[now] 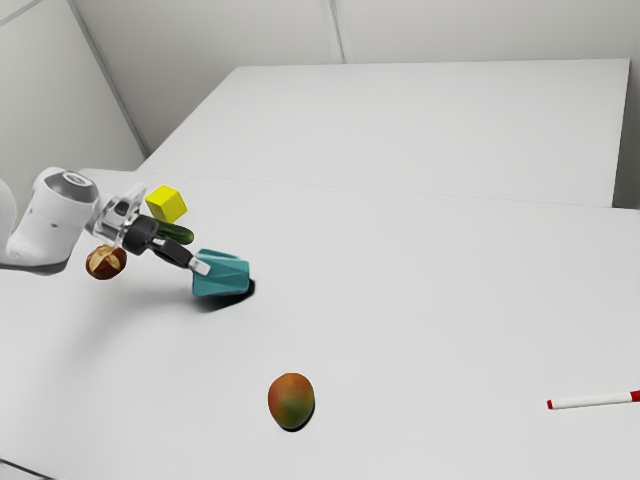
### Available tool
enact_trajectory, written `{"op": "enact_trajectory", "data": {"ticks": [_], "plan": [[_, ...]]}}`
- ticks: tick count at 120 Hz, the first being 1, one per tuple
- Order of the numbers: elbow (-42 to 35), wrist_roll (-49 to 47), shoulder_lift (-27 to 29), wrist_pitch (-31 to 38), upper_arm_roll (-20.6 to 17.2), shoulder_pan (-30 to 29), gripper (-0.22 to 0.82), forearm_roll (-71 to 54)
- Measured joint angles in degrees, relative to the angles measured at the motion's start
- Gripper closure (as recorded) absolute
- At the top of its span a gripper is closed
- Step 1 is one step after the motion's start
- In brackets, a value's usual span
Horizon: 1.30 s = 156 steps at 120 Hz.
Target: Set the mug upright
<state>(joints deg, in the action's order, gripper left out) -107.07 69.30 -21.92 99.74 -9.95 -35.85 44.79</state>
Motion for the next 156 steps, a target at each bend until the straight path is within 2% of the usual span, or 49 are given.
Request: {"op": "enact_trajectory", "data": {"ticks": [21,45,78,120,156], "plan": [[-0.8,-0.3,3.4,2.2,-0.2,2.7,0.76,-3.2],[-5.6,-4.0,11.2,9.4,-0.5,9.3,0.78,-13.3],[-12.9,-15.6,20.1,18.4,-8.4,11.5,0.79,-31.4],[-22.9,-27.4,25.8,33.4,-15.1,11.6,0.79,-40.8],[-28.0,-33.5,26.5,43.0,-16.5,10.3,0.79,-42.4]]}}
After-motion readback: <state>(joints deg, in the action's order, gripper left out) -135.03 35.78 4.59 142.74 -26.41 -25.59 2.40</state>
